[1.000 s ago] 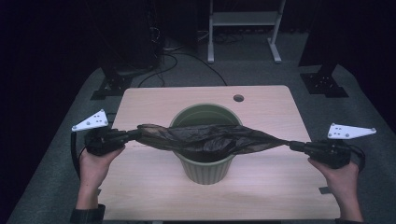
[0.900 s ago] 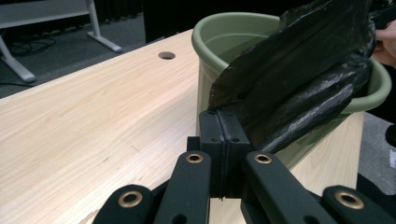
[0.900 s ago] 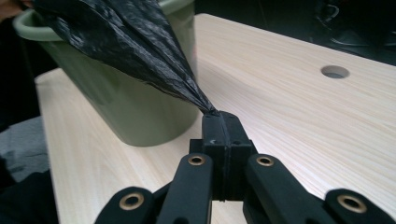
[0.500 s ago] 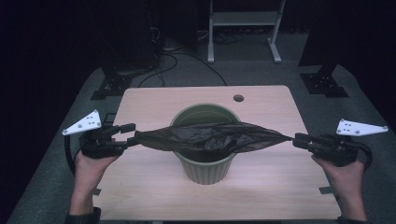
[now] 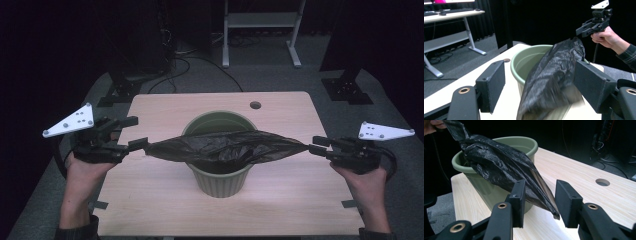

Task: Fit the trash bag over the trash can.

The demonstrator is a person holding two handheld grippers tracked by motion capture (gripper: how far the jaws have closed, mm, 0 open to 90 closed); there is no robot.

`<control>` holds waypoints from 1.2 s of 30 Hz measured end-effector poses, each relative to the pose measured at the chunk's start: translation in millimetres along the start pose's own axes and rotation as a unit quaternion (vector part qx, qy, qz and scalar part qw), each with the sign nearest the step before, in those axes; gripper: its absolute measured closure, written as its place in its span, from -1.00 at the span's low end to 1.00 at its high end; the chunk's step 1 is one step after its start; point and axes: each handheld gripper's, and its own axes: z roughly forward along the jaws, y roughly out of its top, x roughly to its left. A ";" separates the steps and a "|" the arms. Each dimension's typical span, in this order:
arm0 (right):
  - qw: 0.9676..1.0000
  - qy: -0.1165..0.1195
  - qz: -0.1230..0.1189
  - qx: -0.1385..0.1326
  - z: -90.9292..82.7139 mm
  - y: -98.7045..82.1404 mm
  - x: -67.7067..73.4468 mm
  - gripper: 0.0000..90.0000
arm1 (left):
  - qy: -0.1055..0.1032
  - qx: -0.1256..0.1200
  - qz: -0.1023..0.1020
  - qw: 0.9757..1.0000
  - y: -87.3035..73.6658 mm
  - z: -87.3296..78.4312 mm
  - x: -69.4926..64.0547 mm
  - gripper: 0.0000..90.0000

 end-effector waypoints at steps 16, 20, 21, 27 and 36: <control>1.000 0.013 -0.017 -0.007 6.5 18.5 8.1 0.29 | -0.073 0.083 0.028 0.994 4.2 75.8 -8.8 -0.43; 1.000 0.017 -0.019 -0.004 10.3 20.5 9.4 0.29 | -0.081 0.101 0.025 0.991 -5.8 78.9 -9.4 -0.43; 1.000 0.018 -0.020 -0.004 11.1 21.1 9.6 0.29 | -0.081 0.104 0.024 0.991 -8.6 79.2 -9.5 -0.43; 0.999 0.030 -0.027 -0.005 18.7 29.9 13.8 0.29 | -0.080 0.119 0.023 0.989 -18.9 79.7 -8.1 -0.35; 0.998 0.054 -0.045 0.001 41.7 49.9 22.5 0.25 | -0.087 0.135 0.028 0.987 -20.1 81.0 -5.6 0.87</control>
